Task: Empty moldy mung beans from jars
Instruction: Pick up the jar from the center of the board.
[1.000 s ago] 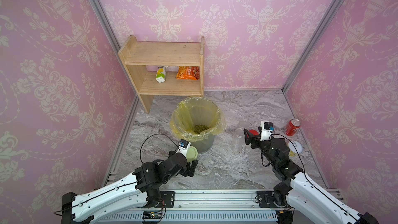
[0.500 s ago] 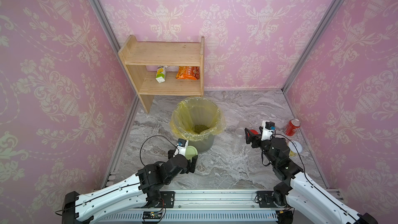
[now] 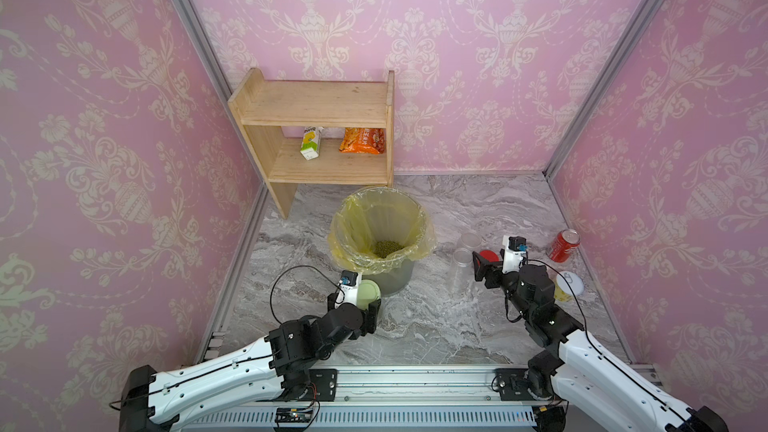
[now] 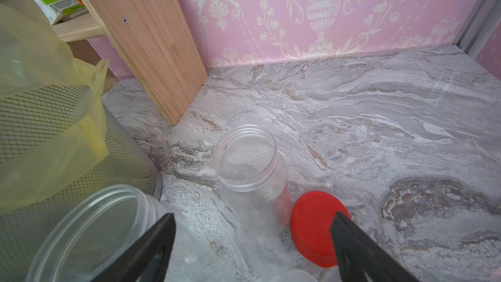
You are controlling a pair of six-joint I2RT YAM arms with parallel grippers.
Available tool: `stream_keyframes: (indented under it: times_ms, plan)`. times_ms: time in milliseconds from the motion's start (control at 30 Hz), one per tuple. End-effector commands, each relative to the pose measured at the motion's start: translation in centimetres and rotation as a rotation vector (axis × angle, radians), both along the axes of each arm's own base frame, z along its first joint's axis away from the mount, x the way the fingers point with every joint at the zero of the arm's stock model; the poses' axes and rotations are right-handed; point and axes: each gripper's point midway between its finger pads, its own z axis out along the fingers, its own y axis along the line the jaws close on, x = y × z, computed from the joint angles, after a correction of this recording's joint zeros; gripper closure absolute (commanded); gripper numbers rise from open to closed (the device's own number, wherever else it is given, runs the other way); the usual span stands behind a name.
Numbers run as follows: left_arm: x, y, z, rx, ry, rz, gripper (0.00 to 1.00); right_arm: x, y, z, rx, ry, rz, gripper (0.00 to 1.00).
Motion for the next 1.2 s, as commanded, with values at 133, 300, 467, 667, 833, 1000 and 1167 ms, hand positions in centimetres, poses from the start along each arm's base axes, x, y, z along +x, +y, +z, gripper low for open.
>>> stream_keyframes:
  times_ms: [133,300,467,667,833,1000,1167]
  plan:
    - [-0.1,0.5,-0.8,0.016,0.014,0.025,0.29,0.0,-0.7,0.1,0.007,-0.008,-0.032,0.08]
    - [-0.2,0.3,-1.1,0.019,0.028,0.014,0.40,-0.1,-0.5,0.2,0.010,-0.009,-0.023,0.08]
    - [-0.5,0.8,-0.3,0.001,0.022,0.015,0.52,-0.1,-0.1,0.6,0.009,-0.012,0.001,0.07]
    - [-1.0,2.3,0.1,-0.017,0.038,0.048,0.60,0.0,0.4,1.1,0.011,-0.011,0.033,0.07]
    - [-1.0,3.7,0.9,-0.042,0.024,0.097,0.63,-0.2,1.8,1.6,0.022,-0.015,0.106,0.07]
    - [-1.0,4.9,2.5,-0.064,-0.012,0.122,0.64,0.2,2.2,2.6,-0.012,-0.012,0.130,0.06]
    - [-0.8,6.1,4.2,-0.007,-0.054,0.135,0.65,0.4,2.3,4.2,-0.023,-0.046,0.134,0.06]
